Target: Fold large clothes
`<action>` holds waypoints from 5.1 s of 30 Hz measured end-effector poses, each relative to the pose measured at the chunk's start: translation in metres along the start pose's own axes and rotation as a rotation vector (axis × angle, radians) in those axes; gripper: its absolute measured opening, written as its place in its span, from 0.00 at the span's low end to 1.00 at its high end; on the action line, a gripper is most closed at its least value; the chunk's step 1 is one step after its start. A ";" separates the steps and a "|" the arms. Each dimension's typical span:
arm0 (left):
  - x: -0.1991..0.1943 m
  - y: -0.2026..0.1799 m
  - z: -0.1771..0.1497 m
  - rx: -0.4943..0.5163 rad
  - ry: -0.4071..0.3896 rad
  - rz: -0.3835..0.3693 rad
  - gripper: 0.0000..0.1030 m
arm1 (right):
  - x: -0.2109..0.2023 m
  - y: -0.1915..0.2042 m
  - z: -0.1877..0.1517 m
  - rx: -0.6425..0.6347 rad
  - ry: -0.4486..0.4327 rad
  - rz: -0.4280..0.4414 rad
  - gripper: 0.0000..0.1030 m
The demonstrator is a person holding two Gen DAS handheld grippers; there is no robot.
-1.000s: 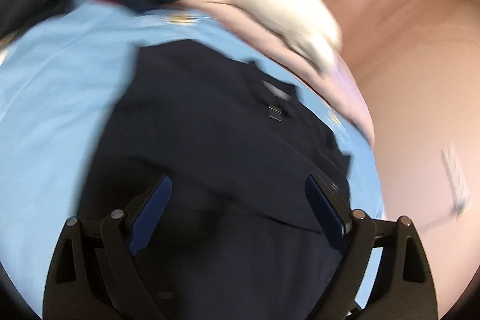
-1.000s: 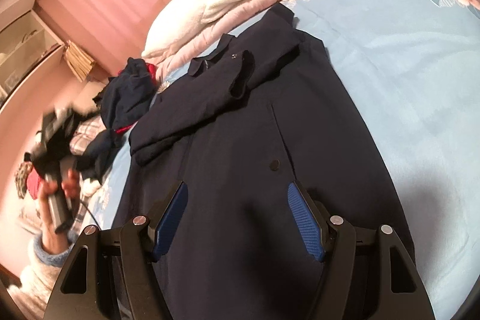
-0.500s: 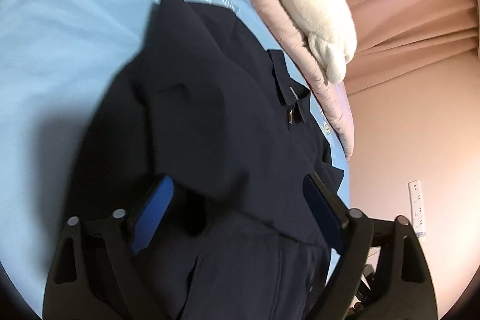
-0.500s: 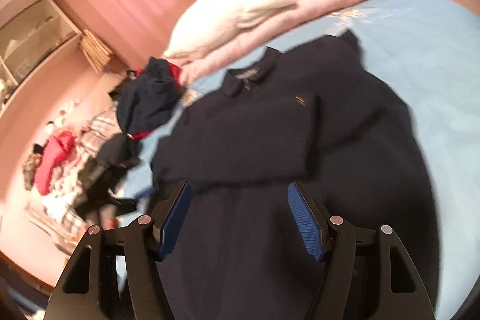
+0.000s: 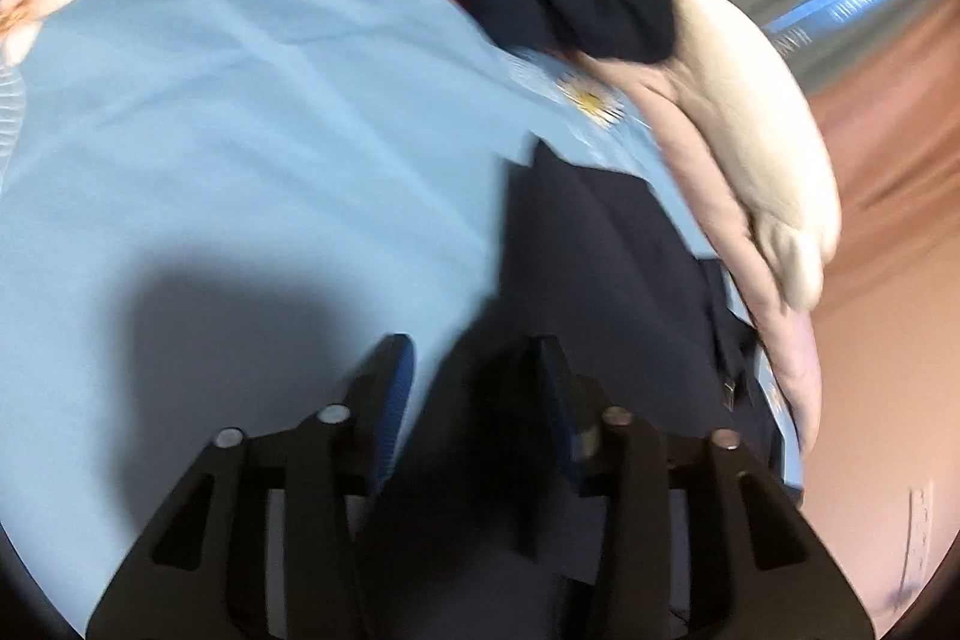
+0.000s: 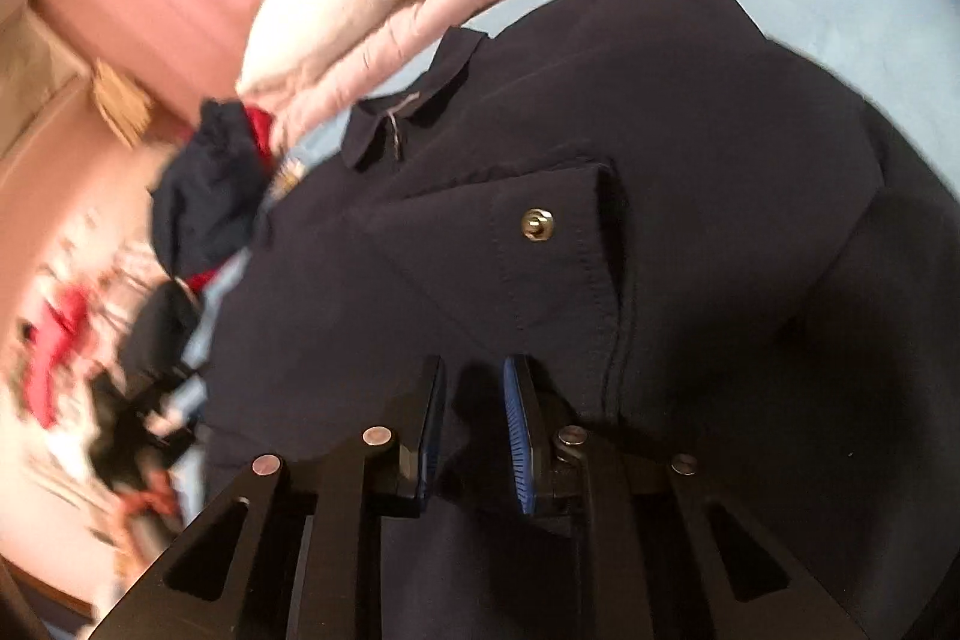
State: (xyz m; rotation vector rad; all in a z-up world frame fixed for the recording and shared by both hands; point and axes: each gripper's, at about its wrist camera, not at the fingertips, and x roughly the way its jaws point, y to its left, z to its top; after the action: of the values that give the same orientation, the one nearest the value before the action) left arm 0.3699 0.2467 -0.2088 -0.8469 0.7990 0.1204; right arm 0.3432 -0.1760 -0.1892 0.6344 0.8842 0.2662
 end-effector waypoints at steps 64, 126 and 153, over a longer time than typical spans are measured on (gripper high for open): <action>-0.171 0.092 -0.177 0.227 0.466 -0.343 0.55 | -0.163 -0.057 -0.145 -0.015 0.152 0.085 0.73; -0.381 -0.023 -0.164 0.508 -0.005 -0.804 0.04 | -0.324 0.059 -0.148 -0.362 -0.439 0.459 0.07; -0.293 -0.040 -0.106 0.351 0.051 -0.686 0.09 | -0.248 0.031 -0.059 -0.199 -0.393 0.373 0.07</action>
State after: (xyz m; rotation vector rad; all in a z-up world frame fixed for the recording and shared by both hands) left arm 0.1161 0.2049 -0.0280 -0.7484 0.5183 -0.6338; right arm 0.1456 -0.2433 -0.0402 0.6353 0.3524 0.5369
